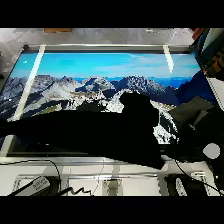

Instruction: Fold the clothes and pants, and hang the long-sleeved shirts on hangers.

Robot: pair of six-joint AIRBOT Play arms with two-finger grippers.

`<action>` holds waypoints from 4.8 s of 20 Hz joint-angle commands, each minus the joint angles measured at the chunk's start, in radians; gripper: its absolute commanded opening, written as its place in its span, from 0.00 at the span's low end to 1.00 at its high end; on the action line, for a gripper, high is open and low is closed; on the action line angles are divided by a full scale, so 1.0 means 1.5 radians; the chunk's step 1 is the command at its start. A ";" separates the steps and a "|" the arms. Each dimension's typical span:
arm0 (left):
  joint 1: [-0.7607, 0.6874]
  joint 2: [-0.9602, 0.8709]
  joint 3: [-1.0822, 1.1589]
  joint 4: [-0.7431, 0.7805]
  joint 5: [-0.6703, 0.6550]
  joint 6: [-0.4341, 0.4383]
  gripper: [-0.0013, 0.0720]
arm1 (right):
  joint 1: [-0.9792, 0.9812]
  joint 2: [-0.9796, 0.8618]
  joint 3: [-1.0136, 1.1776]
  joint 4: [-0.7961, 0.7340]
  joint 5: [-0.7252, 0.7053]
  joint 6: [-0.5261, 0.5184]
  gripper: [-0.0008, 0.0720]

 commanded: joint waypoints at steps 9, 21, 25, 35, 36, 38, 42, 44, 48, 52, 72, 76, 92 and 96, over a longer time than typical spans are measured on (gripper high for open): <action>0.001 -0.013 -0.001 0.001 -0.018 0.000 0.03 | 0.000 -0.021 0.005 0.189 0.007 -0.238 0.82; 0.002 -0.012 0.000 -0.014 -0.029 -0.001 0.03 | 0.082 -0.160 0.084 0.150 -0.203 -0.312 0.79; 0.002 -0.012 0.000 -0.017 -0.030 -0.001 0.03 | 0.259 -0.312 0.169 0.074 -0.331 -0.315 0.78; 0.002 -0.012 0.000 -0.017 -0.030 -0.003 0.03 | 0.494 -0.590 0.310 -0.159 -0.582 -0.320 0.88; 0.002 -0.012 0.000 -0.017 -0.030 -0.003 0.03 | 0.494 -0.598 0.310 -0.165 -0.606 -0.320 0.88; 0.002 -0.012 0.000 -0.017 -0.029 -0.003 0.03 | 0.499 -0.609 0.310 -0.166 -0.601 -0.320 0.88; 0.002 -0.012 0.000 -0.017 -0.030 -0.003 0.03 | 0.512 -0.647 0.310 -0.199 -0.596 -0.363 0.87; 0.002 -0.012 0.000 -0.017 -0.032 -0.003 0.03 | 0.510 -0.662 0.310 -0.259 -0.597 -0.349 0.73; 0.002 -0.012 0.000 -0.017 -0.031 -0.003 0.03 | 0.506 -0.661 0.325 -0.364 -0.597 -0.288 0.41; 0.002 -0.012 0.000 -0.017 -0.031 -0.003 0.03 | 0.506 -0.660 0.403 -0.390 -0.559 -0.288 0.05; 0.002 -0.012 0.000 -0.017 -0.035 -0.003 0.03 | 0.025 -0.593 0.588 -0.227 -0.126 -0.089 0.05; 0.002 -0.012 -0.001 -0.017 -0.049 -0.003 0.03 | -0.034 -0.547 0.472 -0.123 -0.158 -0.152 0.05; -0.407 -0.035 0.095 -0.401 -0.003 0.087 0.97 | -0.029 -0.435 0.397 -0.060 -0.204 -0.181 0.05; -0.693 -0.091 0.112 -0.405 0.077 0.081 0.96 | -0.029 -0.435 0.397 -0.026 -0.207 -0.187 0.05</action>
